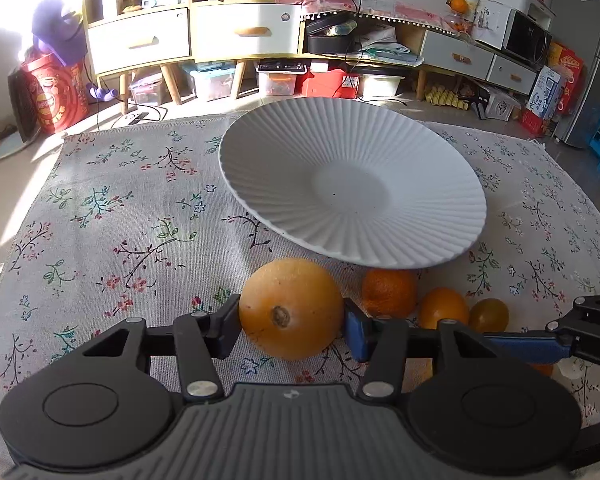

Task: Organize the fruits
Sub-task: 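Grasp the large pale-orange citrus with left tool while right tool grasps pale-yellow citrus, then carry both held citrus into the white bowl and open both tools, then lift both tools out of the bowl back over the fruits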

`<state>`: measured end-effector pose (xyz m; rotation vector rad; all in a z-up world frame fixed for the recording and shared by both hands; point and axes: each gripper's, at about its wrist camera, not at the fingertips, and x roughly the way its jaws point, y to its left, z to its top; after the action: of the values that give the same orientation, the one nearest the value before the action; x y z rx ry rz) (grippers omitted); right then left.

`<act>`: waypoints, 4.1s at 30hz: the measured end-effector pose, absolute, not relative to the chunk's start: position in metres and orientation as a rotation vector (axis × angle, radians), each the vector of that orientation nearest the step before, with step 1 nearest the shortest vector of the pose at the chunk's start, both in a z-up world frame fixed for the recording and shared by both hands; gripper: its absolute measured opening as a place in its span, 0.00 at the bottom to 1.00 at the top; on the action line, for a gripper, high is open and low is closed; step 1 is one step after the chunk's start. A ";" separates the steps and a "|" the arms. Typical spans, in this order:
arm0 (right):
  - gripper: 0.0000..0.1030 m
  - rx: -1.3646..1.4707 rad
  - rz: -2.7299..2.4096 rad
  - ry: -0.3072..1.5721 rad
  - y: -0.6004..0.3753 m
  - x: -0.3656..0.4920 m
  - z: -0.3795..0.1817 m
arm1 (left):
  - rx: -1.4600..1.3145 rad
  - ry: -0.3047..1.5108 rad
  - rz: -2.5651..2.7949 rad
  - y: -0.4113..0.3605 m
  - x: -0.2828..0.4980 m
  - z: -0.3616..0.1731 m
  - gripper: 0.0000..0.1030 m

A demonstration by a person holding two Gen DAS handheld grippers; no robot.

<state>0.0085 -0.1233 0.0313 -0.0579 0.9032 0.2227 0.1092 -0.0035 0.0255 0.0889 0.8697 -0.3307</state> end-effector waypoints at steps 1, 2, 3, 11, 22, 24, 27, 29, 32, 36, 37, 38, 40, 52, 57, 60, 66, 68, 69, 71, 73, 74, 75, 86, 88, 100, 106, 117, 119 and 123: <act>0.45 -0.044 0.221 0.905 -0.124 0.008 0.032 | 0.087 0.877 -0.324 -0.003 0.109 0.026 0.44; 0.45 -0.031 0.218 0.907 -0.125 0.008 0.033 | 0.083 0.884 -0.317 -0.002 0.109 0.027 0.43; 0.45 -0.018 0.215 0.909 -0.126 0.008 0.034 | 0.079 0.889 -0.313 -0.001 0.109 0.028 0.43; 0.45 0.026 0.214 0.897 -0.131 0.009 0.045 | 0.067 0.919 -0.301 0.003 0.102 0.039 0.43; 0.45 0.087 0.180 0.855 -0.145 0.011 0.058 | 0.040 0.845 -0.316 0.007 0.097 0.060 0.43; 0.45 0.097 0.167 0.845 -0.149 0.012 0.060 | 0.039 0.835 -0.321 0.006 0.097 0.063 0.43; 0.45 0.128 0.131 0.828 -0.160 0.016 0.065 | 0.053 0.808 -0.328 0.004 0.100 0.067 0.43; 0.45 0.149 0.106 0.812 -0.167 0.020 0.070 | 0.070 0.797 -0.333 0.000 0.103 0.068 0.43; 0.45 0.167 0.076 0.789 -0.177 0.029 0.075 | 0.073 0.795 -0.342 -0.004 0.112 0.067 0.43; 0.45 0.204 0.036 0.765 -0.189 0.049 0.076 | 0.079 0.781 -0.351 -0.012 0.128 0.064 0.43; 0.45 0.214 0.028 0.760 -0.193 0.054 0.076 | 0.083 0.777 -0.356 -0.015 0.131 0.062 0.43; 0.45 0.221 0.024 0.758 -0.195 0.059 0.075 | 0.086 0.775 -0.359 -0.016 0.135 0.061 0.43; 0.45 0.239 0.012 0.759 -0.198 0.071 0.071 | 0.087 0.777 -0.371 -0.020 0.146 0.057 0.43; 0.45 0.332 -0.014 0.834 -0.191 0.132 0.042 | 0.140 0.780 -0.437 -0.044 0.175 0.032 0.43; 0.45 0.357 -0.050 0.856 -0.190 0.141 0.039 | 0.144 0.778 -0.433 -0.047 0.177 0.027 0.43; 0.45 0.369 -0.061 0.863 -0.189 0.141 0.038 | 0.133 0.764 -0.437 -0.046 0.178 0.027 0.43; 0.45 0.385 -0.075 0.875 -0.190 0.145 0.038 | 0.126 0.747 -0.446 -0.048 0.183 0.027 0.43; 0.45 0.394 -0.072 0.880 -0.191 0.145 0.036 | 0.137 0.739 -0.446 -0.051 0.185 0.026 0.44; 0.45 0.396 -0.070 0.885 -0.190 0.147 0.035 | 0.143 0.736 -0.444 -0.052 0.185 0.026 0.44; 0.45 0.386 -0.062 0.885 -0.188 0.148 0.035 | 0.149 0.732 -0.443 -0.054 0.185 0.026 0.44; 0.45 0.376 -0.059 0.882 -0.187 0.148 0.035 | 0.154 0.731 -0.442 -0.054 0.187 0.026 0.44; 0.45 0.371 -0.059 0.880 -0.186 0.148 0.036 | 0.156 0.730 -0.443 -0.054 0.188 0.026 0.44; 0.45 0.369 -0.060 0.880 -0.186 0.149 0.036 | 0.158 0.729 -0.444 -0.054 0.188 0.026 0.44; 0.70 0.356 -0.051 0.850 -0.186 0.142 0.053 | 0.173 0.724 -0.464 -0.050 0.178 0.035 0.80; 0.76 0.354 -0.052 0.844 -0.186 0.138 0.057 | 0.177 0.721 -0.458 -0.049 0.174 0.039 0.84; 0.91 0.277 -0.038 0.818 -0.190 0.104 0.078 | 0.162 0.739 -0.453 -0.042 0.143 0.059 0.93; 0.94 0.224 -0.029 0.801 -0.191 0.083 0.084 | 0.164 0.746 -0.456 -0.037 0.120 0.064 0.93; 0.96 0.150 -0.016 0.800 -0.188 0.044 0.085 | 0.173 0.746 -0.470 -0.026 0.086 0.072 0.93; 0.96 0.156 -0.014 0.804 -0.188 0.040 0.084 | 0.170 0.754 -0.459 -0.023 0.082 0.072 0.93; 0.96 0.154 -0.031 0.812 -0.187 0.028 0.083 | 0.164 0.762 -0.443 -0.019 0.075 0.073 0.93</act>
<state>0.0283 -0.1865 0.0827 0.1543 0.8116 -0.0306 0.0751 -0.0189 0.0734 0.1642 0.7625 -0.4433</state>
